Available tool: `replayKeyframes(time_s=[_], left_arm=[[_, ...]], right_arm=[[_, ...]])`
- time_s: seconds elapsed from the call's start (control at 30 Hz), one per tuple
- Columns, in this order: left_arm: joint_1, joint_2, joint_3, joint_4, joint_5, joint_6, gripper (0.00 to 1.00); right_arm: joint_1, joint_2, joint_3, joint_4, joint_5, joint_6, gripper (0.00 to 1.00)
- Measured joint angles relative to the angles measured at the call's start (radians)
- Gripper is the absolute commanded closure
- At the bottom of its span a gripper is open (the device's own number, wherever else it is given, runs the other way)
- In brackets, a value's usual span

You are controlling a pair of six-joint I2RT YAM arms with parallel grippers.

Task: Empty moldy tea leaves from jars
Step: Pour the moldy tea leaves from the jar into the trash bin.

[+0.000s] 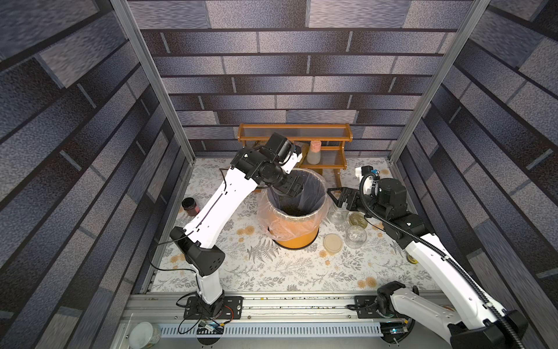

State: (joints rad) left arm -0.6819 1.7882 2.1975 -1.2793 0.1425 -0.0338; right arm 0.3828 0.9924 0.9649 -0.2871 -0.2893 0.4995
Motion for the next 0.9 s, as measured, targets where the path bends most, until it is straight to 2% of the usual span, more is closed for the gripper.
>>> replayKeyframes(time_s=[0.1,0.2,0.3,0.37,0.47,0.57,0.67,0.77,0.9], left_arm=[[0.042,0.0,0.0,0.0,0.033,0.0,0.58],[0.069,0.004,0.007,-0.002,-0.006,0.0,0.58],[0.011,0.008,0.018,-0.004,-0.019,0.004,0.58],[-0.003,0.008,0.018,-0.005,0.01,0.007,0.58],[0.063,0.01,0.018,0.0,0.052,0.003,0.58],[0.1,0.029,0.041,-0.003,0.013,0.0,0.58],[0.011,0.056,0.079,-0.004,-0.017,0.005,0.58],[-0.045,0.063,0.081,-0.002,0.021,0.008,0.59],[0.039,0.063,0.081,-0.001,0.027,0.005,0.57]], right_arm=[[-0.002,0.0,0.0,0.0,-0.001,0.0,0.0],[-0.006,0.0,0.0,0.0,-0.002,0.0,0.0],[-0.006,-0.002,0.0,0.0,-0.005,0.0,0.0],[-0.006,-0.005,0.0,0.0,-0.008,0.0,0.0],[-0.006,-0.011,0.0,0.0,-0.014,0.0,0.0],[-0.006,-0.017,0.0,-0.001,-0.016,0.0,0.0],[-0.007,-0.021,0.0,-0.002,-0.016,0.0,0.0],[-0.01,-0.024,0.0,-0.002,-0.02,0.0,0.0],[-0.01,-0.024,0.0,-0.002,-0.023,0.0,0.0]])
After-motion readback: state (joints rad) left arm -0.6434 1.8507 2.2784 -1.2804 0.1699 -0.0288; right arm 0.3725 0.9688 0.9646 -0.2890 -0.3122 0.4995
